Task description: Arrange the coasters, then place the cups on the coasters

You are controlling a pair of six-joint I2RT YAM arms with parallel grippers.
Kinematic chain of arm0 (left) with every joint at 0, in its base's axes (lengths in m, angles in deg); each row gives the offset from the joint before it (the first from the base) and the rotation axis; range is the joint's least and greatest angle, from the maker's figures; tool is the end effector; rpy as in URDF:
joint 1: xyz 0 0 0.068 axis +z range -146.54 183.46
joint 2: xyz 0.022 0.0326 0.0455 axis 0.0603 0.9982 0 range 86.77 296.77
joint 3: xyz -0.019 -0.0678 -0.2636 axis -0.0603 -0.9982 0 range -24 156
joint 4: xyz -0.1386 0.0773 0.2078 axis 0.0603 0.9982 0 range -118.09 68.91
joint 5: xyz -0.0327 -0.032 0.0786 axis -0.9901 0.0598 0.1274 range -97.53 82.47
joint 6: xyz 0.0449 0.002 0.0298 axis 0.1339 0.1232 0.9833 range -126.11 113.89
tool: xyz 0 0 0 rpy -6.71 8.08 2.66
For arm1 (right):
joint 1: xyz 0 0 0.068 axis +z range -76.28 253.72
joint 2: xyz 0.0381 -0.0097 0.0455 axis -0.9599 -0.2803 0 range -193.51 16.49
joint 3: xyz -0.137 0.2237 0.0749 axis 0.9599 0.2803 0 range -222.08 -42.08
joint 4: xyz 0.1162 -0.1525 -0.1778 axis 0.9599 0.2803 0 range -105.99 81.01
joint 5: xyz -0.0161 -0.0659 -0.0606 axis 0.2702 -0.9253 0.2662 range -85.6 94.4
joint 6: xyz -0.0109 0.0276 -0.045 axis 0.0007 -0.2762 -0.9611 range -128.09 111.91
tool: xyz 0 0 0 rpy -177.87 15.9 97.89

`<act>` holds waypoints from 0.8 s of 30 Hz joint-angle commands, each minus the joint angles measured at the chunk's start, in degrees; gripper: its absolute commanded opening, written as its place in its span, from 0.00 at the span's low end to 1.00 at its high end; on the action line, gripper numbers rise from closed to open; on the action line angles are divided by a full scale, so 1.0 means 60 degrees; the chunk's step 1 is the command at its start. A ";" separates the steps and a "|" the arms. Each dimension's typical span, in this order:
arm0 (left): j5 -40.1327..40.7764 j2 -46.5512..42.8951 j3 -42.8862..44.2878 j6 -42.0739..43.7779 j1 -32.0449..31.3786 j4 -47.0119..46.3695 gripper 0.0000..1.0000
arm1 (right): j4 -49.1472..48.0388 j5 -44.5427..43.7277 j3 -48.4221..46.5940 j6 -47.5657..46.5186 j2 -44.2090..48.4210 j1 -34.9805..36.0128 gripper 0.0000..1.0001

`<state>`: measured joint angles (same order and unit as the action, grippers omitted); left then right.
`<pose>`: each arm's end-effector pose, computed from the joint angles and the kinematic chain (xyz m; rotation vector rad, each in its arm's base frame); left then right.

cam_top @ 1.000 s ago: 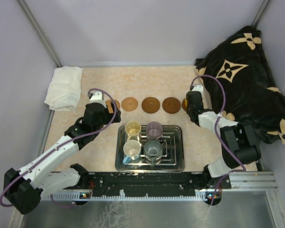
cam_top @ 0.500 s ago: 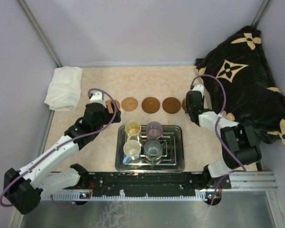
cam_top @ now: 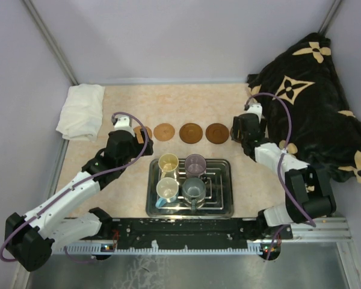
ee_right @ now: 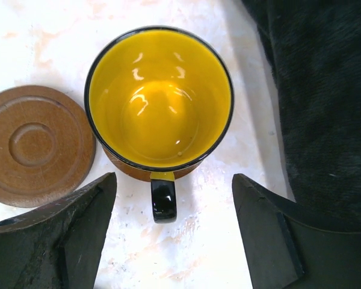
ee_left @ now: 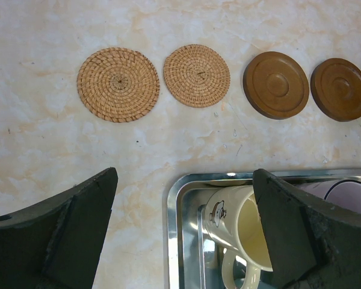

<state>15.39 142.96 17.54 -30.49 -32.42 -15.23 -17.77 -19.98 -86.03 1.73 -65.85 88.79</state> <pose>0.1864 -0.1177 0.2796 -0.0445 2.0193 -0.2590 0.2931 0.0636 0.2065 0.1342 2.1489 -0.2196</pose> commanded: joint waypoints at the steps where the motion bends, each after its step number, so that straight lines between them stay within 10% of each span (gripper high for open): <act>1: 0.0022 0.0009 0.0060 0.0006 0.0003 -0.0092 1.00 | 0.0206 -0.0347 -0.0434 0.0315 0.1196 -0.0073 0.78; 11: -0.0059 0.0101 -0.0006 -0.0078 0.0003 -0.0220 1.00 | 0.2434 -0.0886 0.0087 0.1284 0.3839 0.2125 0.75; 18: -0.0074 -0.0070 -0.0054 -0.0023 0.0003 -0.0176 1.00 | 0.3637 0.0664 0.0828 0.2288 0.5218 0.3602 0.48; 24: -0.0074 -0.0150 -0.0181 -0.0144 0.0003 -0.0139 1.00 | 0.4516 0.1450 0.0999 0.2303 0.5564 0.4216 0.46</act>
<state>15.32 143.11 17.41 -30.60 -32.40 -15.29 5.66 -15.13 -79.95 14.59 -34.10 111.52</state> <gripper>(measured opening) 0.997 0.457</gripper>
